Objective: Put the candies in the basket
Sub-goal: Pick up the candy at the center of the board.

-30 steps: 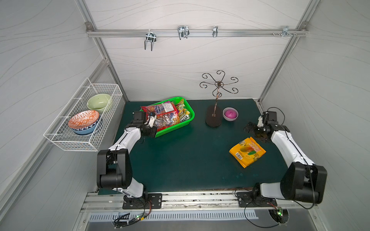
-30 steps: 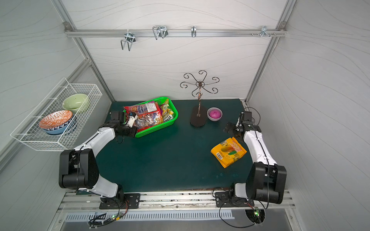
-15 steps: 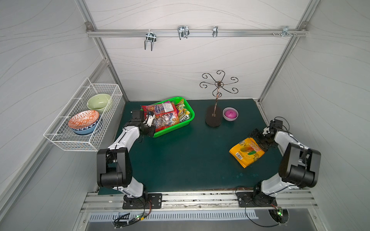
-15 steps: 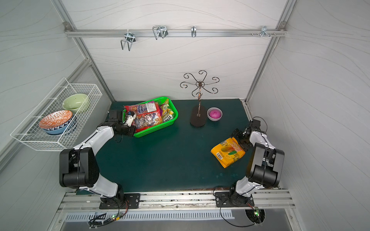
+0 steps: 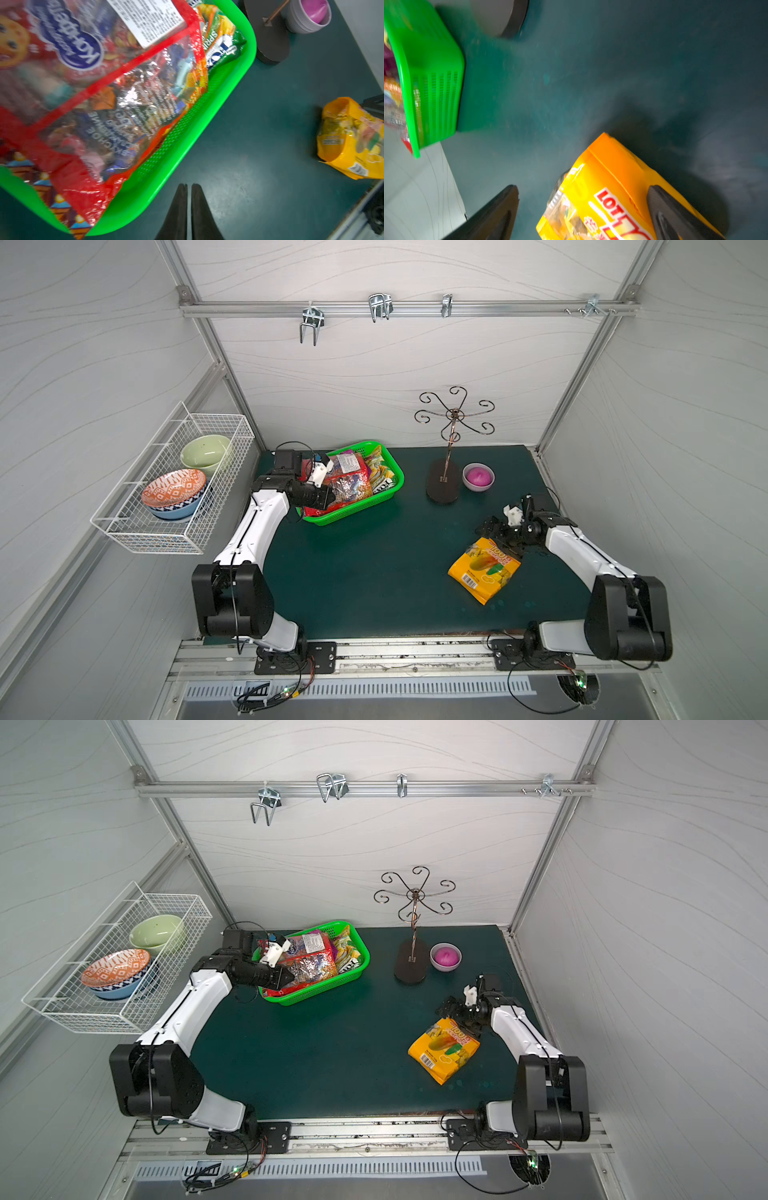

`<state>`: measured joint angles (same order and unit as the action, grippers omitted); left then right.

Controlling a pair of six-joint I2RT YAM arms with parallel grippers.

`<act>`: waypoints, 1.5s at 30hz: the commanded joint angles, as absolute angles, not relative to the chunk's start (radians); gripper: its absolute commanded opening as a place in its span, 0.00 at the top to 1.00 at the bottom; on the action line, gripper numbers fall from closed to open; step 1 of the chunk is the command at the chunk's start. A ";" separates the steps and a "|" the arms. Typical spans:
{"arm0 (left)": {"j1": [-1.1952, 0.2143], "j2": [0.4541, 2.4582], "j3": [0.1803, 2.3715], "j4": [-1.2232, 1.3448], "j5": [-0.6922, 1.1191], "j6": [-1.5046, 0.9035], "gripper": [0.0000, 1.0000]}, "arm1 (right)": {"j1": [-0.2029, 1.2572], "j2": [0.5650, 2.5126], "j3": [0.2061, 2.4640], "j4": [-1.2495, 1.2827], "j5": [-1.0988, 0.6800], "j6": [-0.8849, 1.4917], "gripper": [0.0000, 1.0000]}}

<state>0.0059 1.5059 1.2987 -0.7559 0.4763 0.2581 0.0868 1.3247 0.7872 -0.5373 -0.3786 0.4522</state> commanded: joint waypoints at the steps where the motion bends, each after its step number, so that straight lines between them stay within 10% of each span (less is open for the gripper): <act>1: -0.036 1.496 1.283 -0.810 0.581 0.261 0.89 | 0.152 1.280 0.775 -0.660 -0.365 0.470 0.01; 9: -0.309 1.558 1.235 -0.851 0.684 0.305 0.87 | 0.130 1.324 0.956 -0.991 0.185 0.643 0.01; 26: -0.517 1.665 1.244 -0.758 0.661 0.265 0.86 | 0.014 1.220 0.865 -0.971 -0.164 0.482 0.44; 45: -0.524 1.675 1.250 -0.758 0.658 0.259 0.86 | 0.038 1.441 0.848 -0.819 -0.220 0.355 0.57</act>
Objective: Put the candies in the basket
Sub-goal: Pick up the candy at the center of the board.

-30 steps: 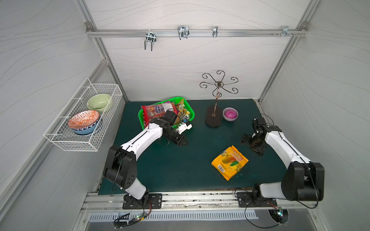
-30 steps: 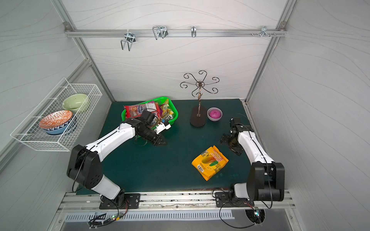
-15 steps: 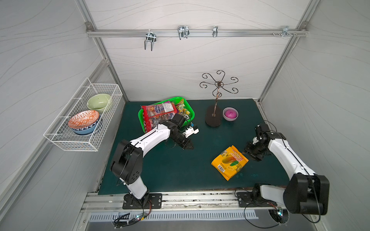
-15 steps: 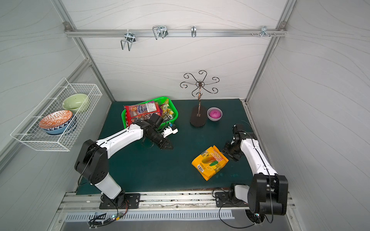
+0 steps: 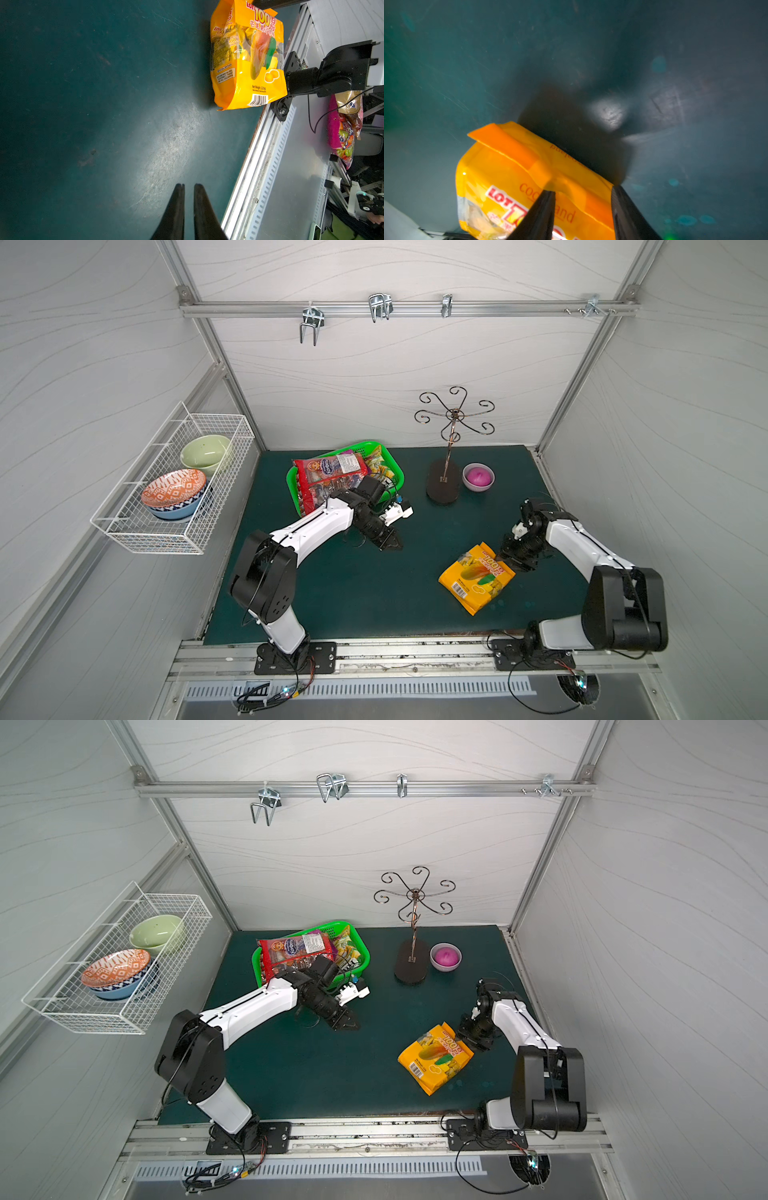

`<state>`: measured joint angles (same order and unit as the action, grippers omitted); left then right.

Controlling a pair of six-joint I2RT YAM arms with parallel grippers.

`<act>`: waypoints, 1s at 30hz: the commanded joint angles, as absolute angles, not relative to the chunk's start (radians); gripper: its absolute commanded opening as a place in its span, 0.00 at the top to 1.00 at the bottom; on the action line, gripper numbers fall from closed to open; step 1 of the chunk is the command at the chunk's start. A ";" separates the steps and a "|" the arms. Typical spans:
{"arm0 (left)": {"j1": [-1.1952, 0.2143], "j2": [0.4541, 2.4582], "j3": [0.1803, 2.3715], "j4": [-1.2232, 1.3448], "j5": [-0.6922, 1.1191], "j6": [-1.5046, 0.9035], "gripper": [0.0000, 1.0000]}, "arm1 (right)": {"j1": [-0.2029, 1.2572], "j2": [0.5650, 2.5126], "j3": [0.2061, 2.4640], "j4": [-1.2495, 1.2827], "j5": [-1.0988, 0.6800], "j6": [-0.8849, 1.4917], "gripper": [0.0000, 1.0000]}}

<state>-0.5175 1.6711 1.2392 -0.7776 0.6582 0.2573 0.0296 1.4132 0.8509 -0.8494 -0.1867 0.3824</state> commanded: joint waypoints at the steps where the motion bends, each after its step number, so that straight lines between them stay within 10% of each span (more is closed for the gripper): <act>1: -0.525 1.675 1.250 -0.758 0.658 0.259 0.86 | 0.038 1.453 0.849 -0.813 -0.225 0.351 0.60; 9: -0.525 1.685 1.250 -0.761 0.658 0.264 0.86 | 0.049 1.477 0.861 -0.799 -0.246 0.331 1.00; 30: -0.355 1.645 1.292 -0.863 0.586 0.339 0.86 | 0.202 1.377 0.725 -0.394 -0.445 1.027 1.00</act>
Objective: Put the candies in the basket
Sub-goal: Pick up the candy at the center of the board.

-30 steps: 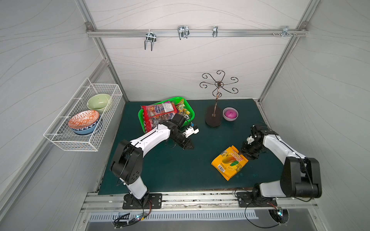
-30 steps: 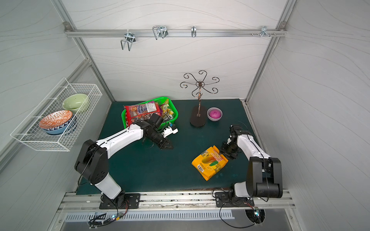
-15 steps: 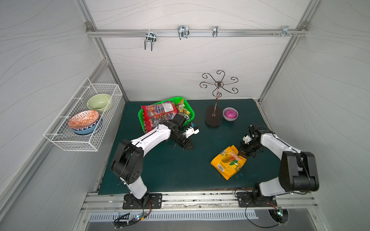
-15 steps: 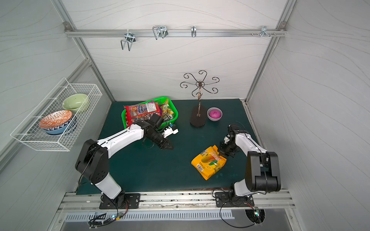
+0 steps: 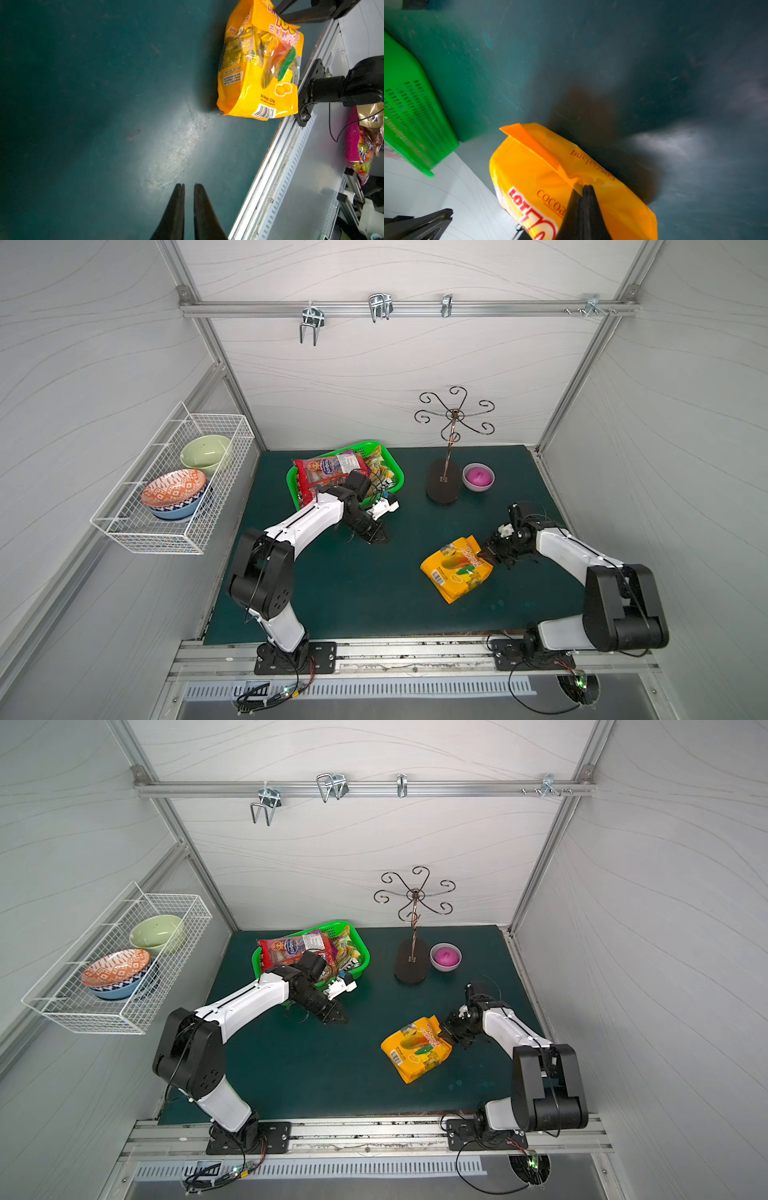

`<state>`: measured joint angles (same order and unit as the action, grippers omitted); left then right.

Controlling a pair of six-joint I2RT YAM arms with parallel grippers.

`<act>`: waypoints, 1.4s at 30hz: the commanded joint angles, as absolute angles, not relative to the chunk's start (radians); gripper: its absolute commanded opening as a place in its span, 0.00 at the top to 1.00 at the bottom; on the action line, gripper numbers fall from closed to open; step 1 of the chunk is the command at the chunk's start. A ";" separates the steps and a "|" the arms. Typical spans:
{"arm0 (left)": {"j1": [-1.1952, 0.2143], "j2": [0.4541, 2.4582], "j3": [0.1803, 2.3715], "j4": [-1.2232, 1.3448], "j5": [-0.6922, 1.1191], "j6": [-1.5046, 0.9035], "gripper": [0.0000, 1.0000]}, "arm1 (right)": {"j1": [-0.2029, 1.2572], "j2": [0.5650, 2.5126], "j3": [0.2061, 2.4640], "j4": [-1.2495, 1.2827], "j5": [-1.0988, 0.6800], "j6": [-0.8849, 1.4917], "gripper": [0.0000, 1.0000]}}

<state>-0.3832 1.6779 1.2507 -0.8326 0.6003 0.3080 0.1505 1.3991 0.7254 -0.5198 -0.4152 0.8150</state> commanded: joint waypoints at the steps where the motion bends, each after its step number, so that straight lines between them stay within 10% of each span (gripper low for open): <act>1: -0.347 1.642 1.289 -0.867 0.577 0.343 0.86 | 0.232 1.381 0.734 -0.379 -0.438 1.054 1.00; 16: -0.246 1.618 1.203 -0.870 0.567 0.336 0.76 | 0.409 1.474 0.766 -0.240 -0.347 1.333 1.00; 29: -0.390 1.689 1.151 -0.739 0.657 0.240 0.64 | 0.212 1.375 0.752 -0.595 -0.351 0.802 1.00; 34: -0.426 1.695 1.170 -0.618 0.687 0.095 0.63 | 0.201 1.346 0.756 -0.653 -0.359 0.654 0.69; 42: -0.478 1.808 1.232 -0.470 0.707 -0.185 0.62 | 0.173 1.503 0.890 -0.744 -0.364 0.325 0.64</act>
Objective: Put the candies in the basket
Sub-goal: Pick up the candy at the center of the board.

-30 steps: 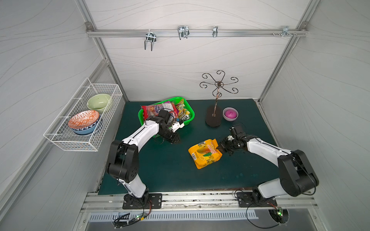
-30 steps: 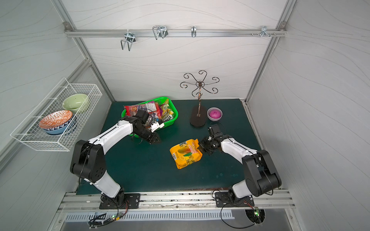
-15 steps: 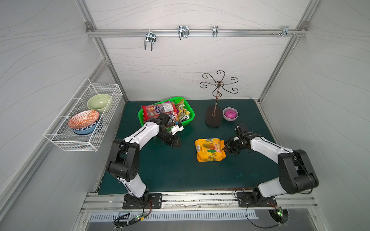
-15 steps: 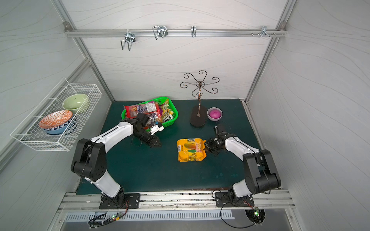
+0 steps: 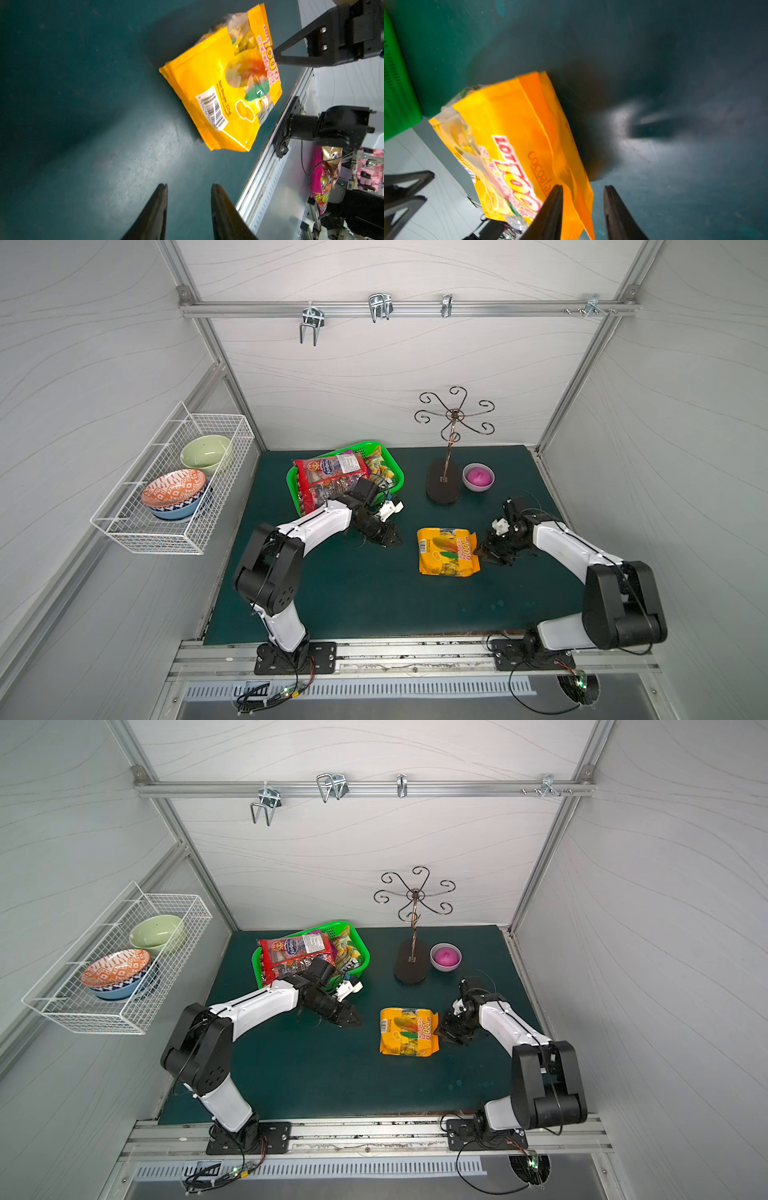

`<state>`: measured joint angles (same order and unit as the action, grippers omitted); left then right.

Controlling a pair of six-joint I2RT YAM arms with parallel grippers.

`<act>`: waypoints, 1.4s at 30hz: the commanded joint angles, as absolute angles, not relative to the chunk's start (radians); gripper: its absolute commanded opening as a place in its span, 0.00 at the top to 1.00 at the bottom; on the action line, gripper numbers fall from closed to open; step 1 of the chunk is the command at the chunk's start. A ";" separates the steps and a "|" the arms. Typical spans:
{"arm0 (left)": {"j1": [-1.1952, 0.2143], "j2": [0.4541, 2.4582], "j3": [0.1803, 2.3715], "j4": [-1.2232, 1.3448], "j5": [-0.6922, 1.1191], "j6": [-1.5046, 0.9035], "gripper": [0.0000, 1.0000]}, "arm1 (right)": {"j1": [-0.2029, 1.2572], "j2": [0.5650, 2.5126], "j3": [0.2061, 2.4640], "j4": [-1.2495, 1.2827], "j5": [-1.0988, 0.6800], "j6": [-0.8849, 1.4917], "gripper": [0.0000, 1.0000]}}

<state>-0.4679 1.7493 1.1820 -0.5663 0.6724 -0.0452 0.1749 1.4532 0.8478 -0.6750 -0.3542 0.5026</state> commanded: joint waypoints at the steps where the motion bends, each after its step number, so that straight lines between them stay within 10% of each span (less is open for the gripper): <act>1: -0.479 1.826 1.238 -0.461 0.717 -0.204 0.62 | 0.172 1.515 0.893 -0.738 -0.381 0.306 0.65; 15: -0.531 1.938 1.195 -0.322 0.755 -0.388 0.62 | 0.164 1.593 0.894 -0.678 -0.399 0.254 1.00; 42: -0.540 2.058 1.197 0.019 0.917 -0.574 0.62 | 0.042 1.679 0.836 -0.598 -0.457 0.299 1.00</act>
